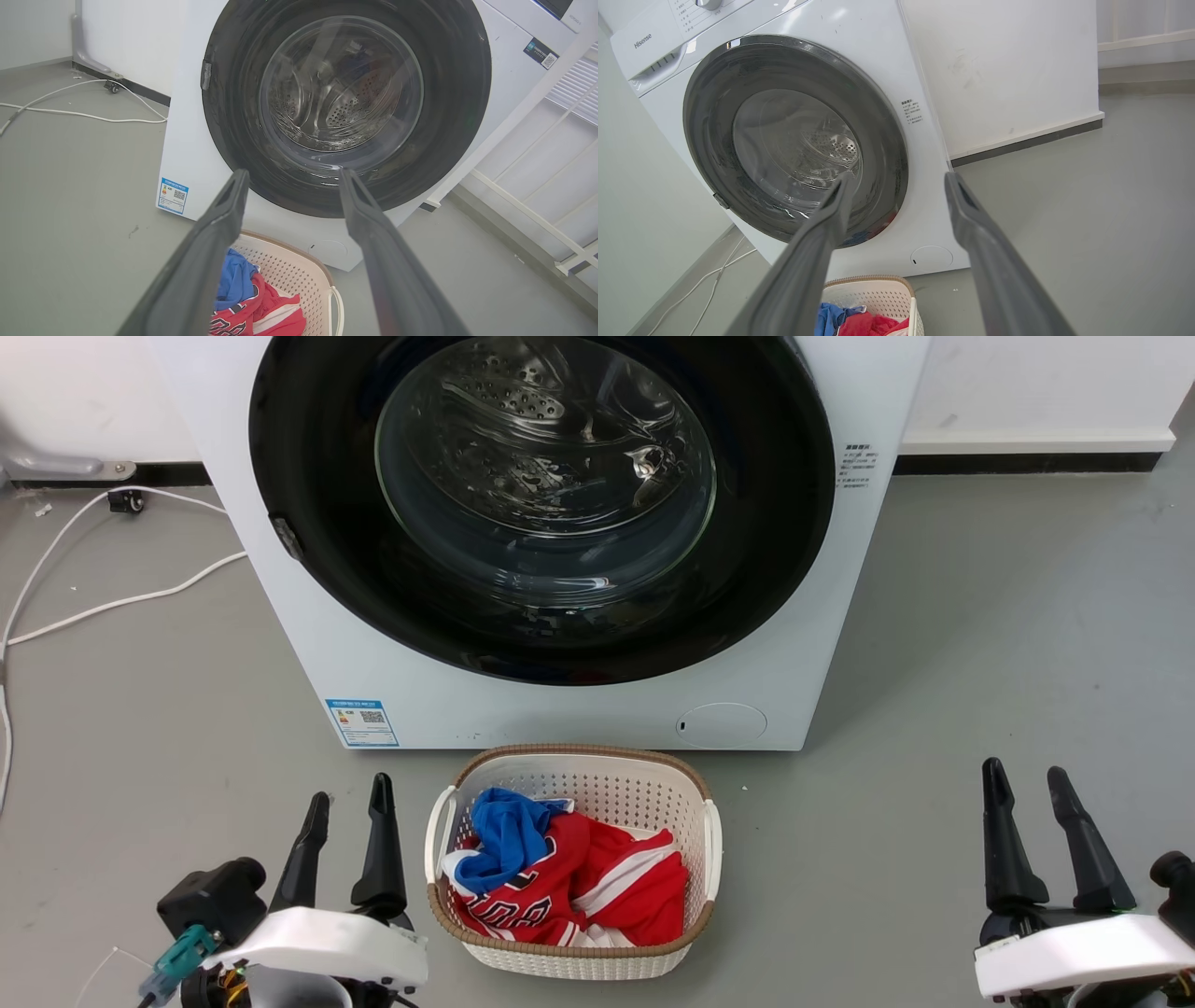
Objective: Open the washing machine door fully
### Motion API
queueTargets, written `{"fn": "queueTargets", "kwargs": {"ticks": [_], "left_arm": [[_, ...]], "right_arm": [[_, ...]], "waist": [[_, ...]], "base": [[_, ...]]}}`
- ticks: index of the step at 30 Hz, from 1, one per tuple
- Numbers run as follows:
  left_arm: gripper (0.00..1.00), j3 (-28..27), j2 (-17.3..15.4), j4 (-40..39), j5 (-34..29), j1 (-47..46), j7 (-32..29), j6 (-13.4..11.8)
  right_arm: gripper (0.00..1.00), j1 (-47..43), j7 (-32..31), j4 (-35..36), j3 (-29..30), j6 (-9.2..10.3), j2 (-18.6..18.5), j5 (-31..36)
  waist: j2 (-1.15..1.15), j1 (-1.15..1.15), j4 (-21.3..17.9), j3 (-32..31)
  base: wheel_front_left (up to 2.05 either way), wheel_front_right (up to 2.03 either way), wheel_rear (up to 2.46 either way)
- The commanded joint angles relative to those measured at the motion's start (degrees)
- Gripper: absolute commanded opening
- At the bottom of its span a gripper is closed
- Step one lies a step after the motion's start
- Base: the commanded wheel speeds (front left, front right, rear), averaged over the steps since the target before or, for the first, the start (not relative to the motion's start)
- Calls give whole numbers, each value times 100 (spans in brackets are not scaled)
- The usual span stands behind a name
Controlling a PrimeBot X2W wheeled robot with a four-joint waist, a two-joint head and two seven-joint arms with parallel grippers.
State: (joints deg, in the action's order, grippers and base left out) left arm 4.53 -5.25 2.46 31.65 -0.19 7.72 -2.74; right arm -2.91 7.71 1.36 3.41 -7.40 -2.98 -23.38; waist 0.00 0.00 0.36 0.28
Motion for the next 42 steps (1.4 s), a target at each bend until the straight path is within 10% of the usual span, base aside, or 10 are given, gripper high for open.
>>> {"fn": "queueTargets", "kwargs": {"ticks": [1,42], "left_arm": [[100,29,-49,-91,-198,30,66,-34],[100,-53,193,-130,-2127,325,582,279]], "right_arm": [[100,-47,69,119,24,-8,-1,194],[100,-421,582,378,123,-13,12,1465]], "waist": [[0,0,3,2],[0,0,32,19]], "base": [[0,0,0],[0,0,0]]}}
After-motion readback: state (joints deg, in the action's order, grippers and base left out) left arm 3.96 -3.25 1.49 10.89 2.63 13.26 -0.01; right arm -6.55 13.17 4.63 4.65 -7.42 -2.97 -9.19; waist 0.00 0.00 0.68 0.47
